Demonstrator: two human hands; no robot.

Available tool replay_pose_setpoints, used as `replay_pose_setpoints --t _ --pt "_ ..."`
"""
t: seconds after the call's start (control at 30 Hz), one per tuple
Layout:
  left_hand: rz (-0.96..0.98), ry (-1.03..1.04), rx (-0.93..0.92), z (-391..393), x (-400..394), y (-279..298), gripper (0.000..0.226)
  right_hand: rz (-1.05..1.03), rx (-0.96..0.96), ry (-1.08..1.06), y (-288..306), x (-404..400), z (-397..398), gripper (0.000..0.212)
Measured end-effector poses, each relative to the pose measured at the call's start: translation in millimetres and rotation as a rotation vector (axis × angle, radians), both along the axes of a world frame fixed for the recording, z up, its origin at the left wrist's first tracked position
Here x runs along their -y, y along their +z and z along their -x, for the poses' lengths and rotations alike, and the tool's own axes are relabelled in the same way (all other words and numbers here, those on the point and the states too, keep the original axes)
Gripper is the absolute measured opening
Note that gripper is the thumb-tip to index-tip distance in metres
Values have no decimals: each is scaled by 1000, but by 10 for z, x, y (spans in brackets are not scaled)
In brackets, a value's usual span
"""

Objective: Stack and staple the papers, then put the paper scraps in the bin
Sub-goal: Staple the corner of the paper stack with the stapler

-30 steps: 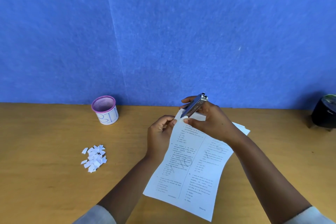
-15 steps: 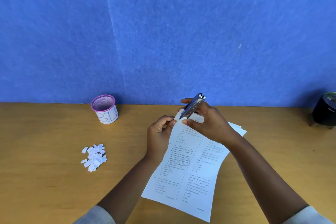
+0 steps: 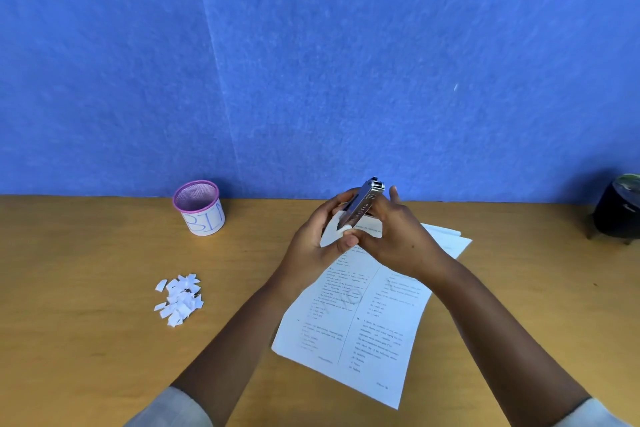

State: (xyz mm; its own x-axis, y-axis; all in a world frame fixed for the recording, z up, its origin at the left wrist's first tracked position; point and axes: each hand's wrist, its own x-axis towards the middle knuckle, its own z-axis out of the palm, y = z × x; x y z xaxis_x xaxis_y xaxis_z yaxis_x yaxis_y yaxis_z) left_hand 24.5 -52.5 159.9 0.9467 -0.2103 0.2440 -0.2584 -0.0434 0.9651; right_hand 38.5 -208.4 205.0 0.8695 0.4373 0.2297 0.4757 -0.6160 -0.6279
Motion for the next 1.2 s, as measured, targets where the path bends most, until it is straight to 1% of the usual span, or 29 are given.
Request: replay_pose_setpoints --t 0.07,0.23,0.4,0.57,0.67,0.7,0.73,0.77,0.83,0.87,0.93,1.07,1.1,1.13,1.2 --pt "6 -1 11 -13 -11 -12 49 -2 14 5 8 -10 18 35" --pt "62 26 13 -12 -15 -42 40 -41 -28 23 10 -27 27 33" --pt "35 76 -3 -14 -24 -70 33 -41 -44 16 -6 -43 30 32" --pt "33 20 -18 -19 -26 -59 41 -46 -33 0 -32 -51 32 32" --pt "-43 51 -4 35 -25 -178 49 -47 -30 -17 -33 -49 40 31" --pt "-70 83 -13 64 -21 -233 48 -53 -36 -17 -28 -47 38 31" --pt "-78 123 -39 92 -15 -286 42 -57 -47 -7 -22 -45 36 31" --pt "-47 168 -80 119 -5 -311 31 -59 -61 12 -15 -47 37 32" --pt "56 249 -143 141 31 -343 12 -50 -88 49 -1 -52 48 37" --pt "73 283 -147 136 48 -357 11 -50 -92 50 9 -52 55 40" --pt "43 325 -140 110 61 -383 10 -104 -62 7 41 -40 52 45" --pt "17 383 -155 64 12 -455 12 -412 -18 -208 128 93 -20 38" --pt "12 392 -154 62 -1 -463 13 -453 -24 -270 133 166 -45 36" --pt "12 397 -153 61 -7 -466 13 -458 -48 -331 114 259 -72 35" --pt "24 406 -159 61 -16 -459 14 -342 -152 -442 -14 487 -113 33"
